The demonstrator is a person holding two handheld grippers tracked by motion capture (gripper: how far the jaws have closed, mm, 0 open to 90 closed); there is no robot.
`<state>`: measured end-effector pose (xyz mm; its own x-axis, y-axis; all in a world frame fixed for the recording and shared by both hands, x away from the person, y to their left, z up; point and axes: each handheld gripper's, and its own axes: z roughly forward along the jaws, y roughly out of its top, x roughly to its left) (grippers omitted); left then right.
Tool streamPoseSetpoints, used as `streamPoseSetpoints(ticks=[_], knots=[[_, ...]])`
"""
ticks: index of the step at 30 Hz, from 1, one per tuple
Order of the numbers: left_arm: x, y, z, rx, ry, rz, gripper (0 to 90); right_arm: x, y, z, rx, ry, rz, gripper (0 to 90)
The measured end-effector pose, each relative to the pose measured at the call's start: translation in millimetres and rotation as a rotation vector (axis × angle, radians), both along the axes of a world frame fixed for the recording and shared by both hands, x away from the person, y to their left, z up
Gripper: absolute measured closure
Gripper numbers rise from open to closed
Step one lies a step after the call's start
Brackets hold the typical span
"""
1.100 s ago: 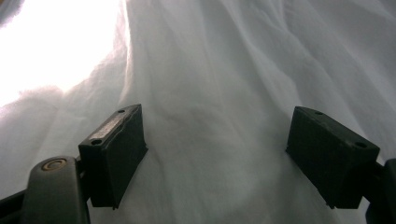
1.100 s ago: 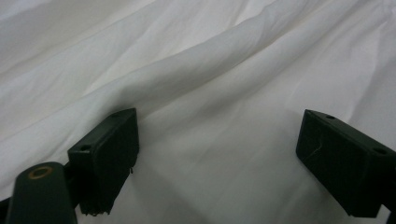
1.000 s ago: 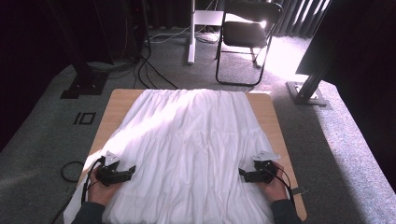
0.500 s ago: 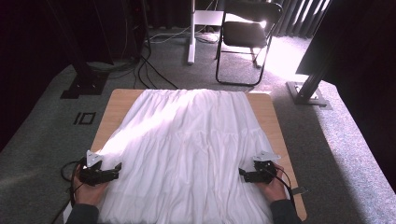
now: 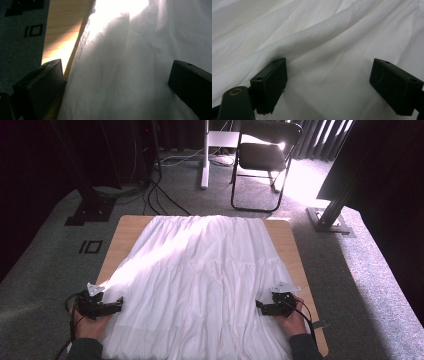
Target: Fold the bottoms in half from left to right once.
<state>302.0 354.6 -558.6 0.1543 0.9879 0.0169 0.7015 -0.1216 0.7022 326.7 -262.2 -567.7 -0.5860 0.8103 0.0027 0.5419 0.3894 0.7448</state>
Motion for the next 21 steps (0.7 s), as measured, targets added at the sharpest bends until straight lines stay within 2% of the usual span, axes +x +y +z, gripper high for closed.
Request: streamPoseSetpoints(ticks=[2, 5, 6, 7, 8, 10, 11, 12, 13, 14, 15, 18, 19, 20, 21], knots=[[-0.4, 0.6, 0.1, -0.001, 0.002, -0.015, 0.6, -0.2, 0.0, 0.0, 0.000, -0.001, -0.001, 13.8], [-1.3, 0.2, 1.2, 0.000, 0.006, -0.009, 1.6, -0.2, 0.0, 0.0, 0.000, -0.001, -0.001, 13.8], [-3.1, 0.4, 3.3, -0.003, 0.002, -0.020, 5.6, -0.2, 0.0, 0.0, 0.000, -0.001, -0.001, 13.8], [-6.0, 1.1, 6.8, -0.005, -0.004, -0.037, 19.3, -0.2, 0.0, -0.1, 0.000, -0.001, -0.001, 13.8], [-10.1, 3.1, 11.0, -0.016, 0.003, -0.045, 56.7, -0.4, -0.1, 0.0, 0.000, -0.001, -0.003, 13.8], [-11.2, 3.4, 11.8, -0.016, 0.008, -0.055, 77.8, -0.6, 0.0, 0.0, 0.000, 0.000, -0.004, 13.8], [-12.2, -0.6, 13.0, 0.046, 0.006, -0.065, 83.8, -1.0, -0.2, 0.0, 0.000, 0.000, -0.008, 13.9], [-12.2, -0.6, 13.0, 0.046, 0.006, -0.065, 86.8, -1.0, -0.2, 0.0, 0.000, 0.000, -0.008, 13.9], [-12.6, -3.3, 14.3, 0.096, 0.011, -0.060, 86.8, -2.0, 0.0, 0.2, 0.000, 0.002, -0.021, 14.9], [-13.1, -4.8, 15.8, 0.125, 0.007, -0.057, 87.9, -3.7, -0.1, 1.4, -0.005, 0.007, -0.033, 19.4], [-15.1, -3.0, 20.2, 0.153, -0.012, -0.046, 88.0, -7.8, -4.6, 8.4, -0.039, 0.011, -0.045, 30.2], [-17.1, 6.6, 25.9, 0.175, -0.035, -0.012, 88.1, -15.4, -23.6, 20.8, -0.074, -0.040, -0.162, 36.1], [-17.1, 6.6, 25.9, 0.175, -0.035, -0.012, 88.1, -15.4, -23.6, 20.8, -0.074, -0.040, -0.162, 36.1], [-17.1, 6.6, 25.9, 0.175, -0.035, -0.012, 88.1, -17.8, -32.4, 23.7, -0.073, -0.049, -0.200, 36.1], [-18.1, 18.3, 28.3, 0.190, -0.034, 0.013, 88.1, -22.8, -49.3, 26.5, -0.060, -0.064, -0.270, 35.6]])
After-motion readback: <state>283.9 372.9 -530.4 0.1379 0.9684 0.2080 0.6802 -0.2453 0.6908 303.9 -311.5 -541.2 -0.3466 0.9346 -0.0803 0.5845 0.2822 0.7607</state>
